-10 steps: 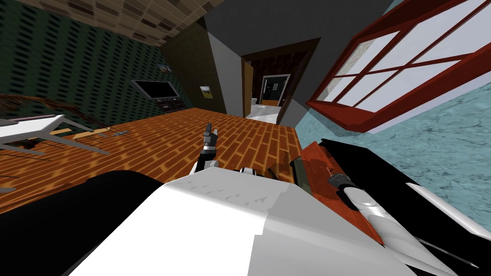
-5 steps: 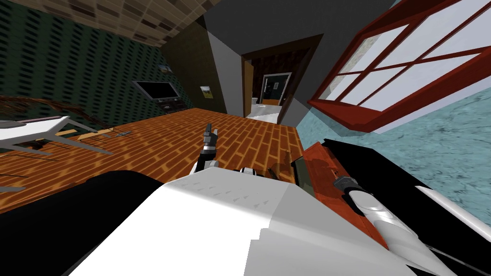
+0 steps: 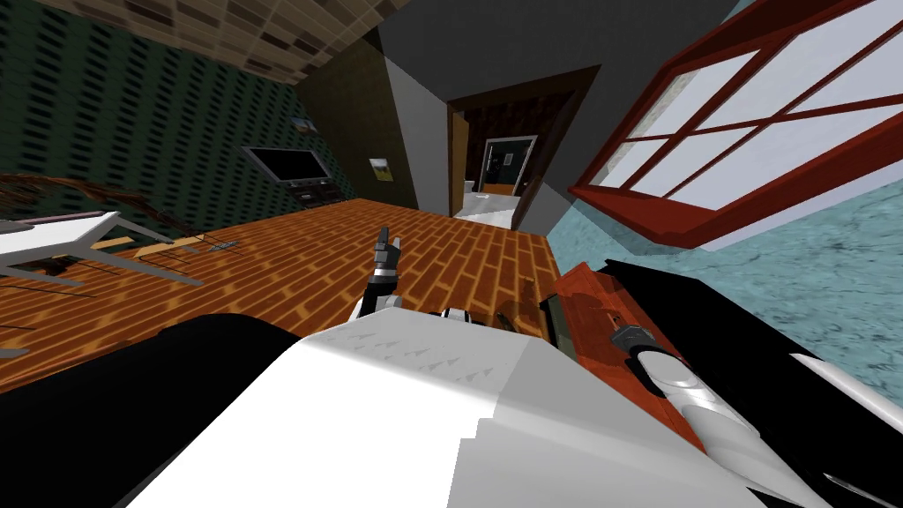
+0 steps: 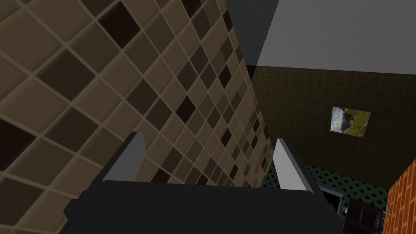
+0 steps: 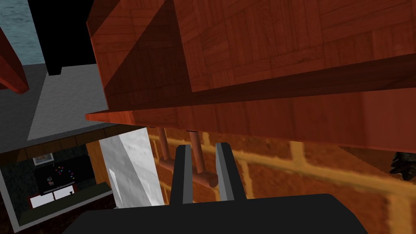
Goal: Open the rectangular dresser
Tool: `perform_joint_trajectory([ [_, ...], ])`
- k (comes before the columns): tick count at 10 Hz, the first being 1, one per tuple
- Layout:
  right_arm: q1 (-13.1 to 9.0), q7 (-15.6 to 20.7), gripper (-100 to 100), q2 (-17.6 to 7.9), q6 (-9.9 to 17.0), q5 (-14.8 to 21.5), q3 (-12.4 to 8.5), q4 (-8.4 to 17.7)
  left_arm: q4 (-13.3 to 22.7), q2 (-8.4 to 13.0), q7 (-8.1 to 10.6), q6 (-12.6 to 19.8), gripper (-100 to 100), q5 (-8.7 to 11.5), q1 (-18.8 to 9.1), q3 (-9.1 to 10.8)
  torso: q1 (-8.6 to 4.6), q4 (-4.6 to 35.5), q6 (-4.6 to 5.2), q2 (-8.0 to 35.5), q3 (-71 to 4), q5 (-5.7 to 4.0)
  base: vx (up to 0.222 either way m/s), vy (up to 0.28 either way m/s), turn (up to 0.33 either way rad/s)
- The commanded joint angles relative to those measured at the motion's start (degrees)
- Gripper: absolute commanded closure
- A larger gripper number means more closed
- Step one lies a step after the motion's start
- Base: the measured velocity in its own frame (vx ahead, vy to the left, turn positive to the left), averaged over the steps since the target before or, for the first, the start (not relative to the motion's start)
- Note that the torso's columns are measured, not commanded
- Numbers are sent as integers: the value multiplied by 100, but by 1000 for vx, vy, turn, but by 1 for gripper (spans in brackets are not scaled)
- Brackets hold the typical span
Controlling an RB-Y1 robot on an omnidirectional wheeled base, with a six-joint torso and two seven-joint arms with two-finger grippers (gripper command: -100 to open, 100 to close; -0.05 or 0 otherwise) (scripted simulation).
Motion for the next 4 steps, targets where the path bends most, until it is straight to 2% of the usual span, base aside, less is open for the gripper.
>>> perform_joint_trajectory([
  [1,-6,-3,100,-4,21,19,-15,13,0,0,0,0,0,0,0,0,8,-2,-7,-5,2,-11,49,174,1],
  [2,-7,-4,100,-5,26,23,-19,16,0,-1,0,0,0,0,0,-1,26,-7,-10,-11,-1,-14,42,184,10],
  [3,-27,-35,-100,-190,-173,-39,-64,13,0,-1,0,0,0,0,0,-1,28,-9,-7,-12,-2,-13,22,113,-19],
  [4,-27,-35,-100,-190,-173,-3,-64,13,0,0,0,0,0,0,0,0,-3,-7,-3,-5,1,-19,-6,34,-10],
])
